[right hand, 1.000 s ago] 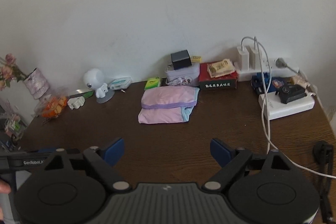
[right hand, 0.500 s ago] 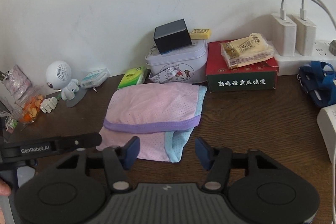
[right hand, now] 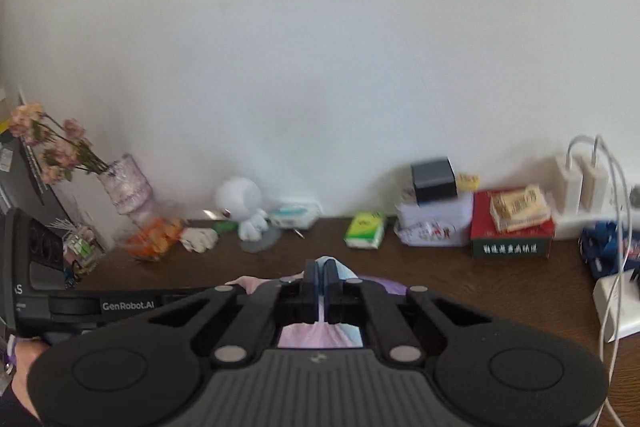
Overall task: Fold clothes
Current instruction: 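Grasp the folded pink-and-blue garment with the right gripper and lift it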
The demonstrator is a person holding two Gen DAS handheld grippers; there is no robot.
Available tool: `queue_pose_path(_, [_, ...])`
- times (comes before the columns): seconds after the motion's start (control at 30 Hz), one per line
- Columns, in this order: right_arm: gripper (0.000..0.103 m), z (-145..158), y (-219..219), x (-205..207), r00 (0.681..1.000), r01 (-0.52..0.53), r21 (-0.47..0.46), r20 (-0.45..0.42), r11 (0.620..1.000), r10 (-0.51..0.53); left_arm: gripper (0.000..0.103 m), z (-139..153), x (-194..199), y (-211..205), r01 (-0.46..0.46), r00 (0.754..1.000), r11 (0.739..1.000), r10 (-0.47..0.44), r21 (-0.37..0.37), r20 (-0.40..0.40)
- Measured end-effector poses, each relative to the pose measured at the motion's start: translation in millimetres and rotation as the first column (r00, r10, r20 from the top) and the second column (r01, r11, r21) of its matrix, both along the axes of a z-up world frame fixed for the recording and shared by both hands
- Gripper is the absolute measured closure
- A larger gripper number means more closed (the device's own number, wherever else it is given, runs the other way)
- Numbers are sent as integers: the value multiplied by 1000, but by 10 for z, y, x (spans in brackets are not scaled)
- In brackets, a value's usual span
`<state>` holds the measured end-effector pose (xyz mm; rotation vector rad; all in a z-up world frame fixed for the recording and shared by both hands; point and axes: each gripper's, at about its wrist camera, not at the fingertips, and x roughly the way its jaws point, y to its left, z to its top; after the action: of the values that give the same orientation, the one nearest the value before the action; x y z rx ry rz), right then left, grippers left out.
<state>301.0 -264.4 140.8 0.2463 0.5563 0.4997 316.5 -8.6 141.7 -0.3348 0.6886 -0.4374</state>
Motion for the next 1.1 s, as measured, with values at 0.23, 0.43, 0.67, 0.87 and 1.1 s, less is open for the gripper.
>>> queue_pose_path(0.23, [102, 830, 124, -1590, 979, -69, -64, 189, 996, 80, 100, 931, -1691, 188, 44, 979, 998, -53, 49, 198])
queue_pose_path(0.43, [102, 2, 303, -2899, 979, -196, -151, 30, 969, 202, 100, 71, -3037, 494, 89, 996, 993, -91, 74, 21])
queue_pose_path(0.67, [88, -1068, 294, -3778, 951, -265, -110, -194, 958, 241, 72, -663, -3810, 863, 28, 984, 999, -33, -28, -173])
queue_pose_path(0.87, [46, -807, 23, -3579, 993, -115, -30, -42, 993, 113, 50, -309, -3207, 567, -2, 999, 991, 8, 131, -41])
queue_pose_path(1.1, [53, -1146, 99, -2663, 981, -38, 0, -189, 999, 37, 49, -909, -2098, 215, -30, 984, 968, 73, 249, -162])
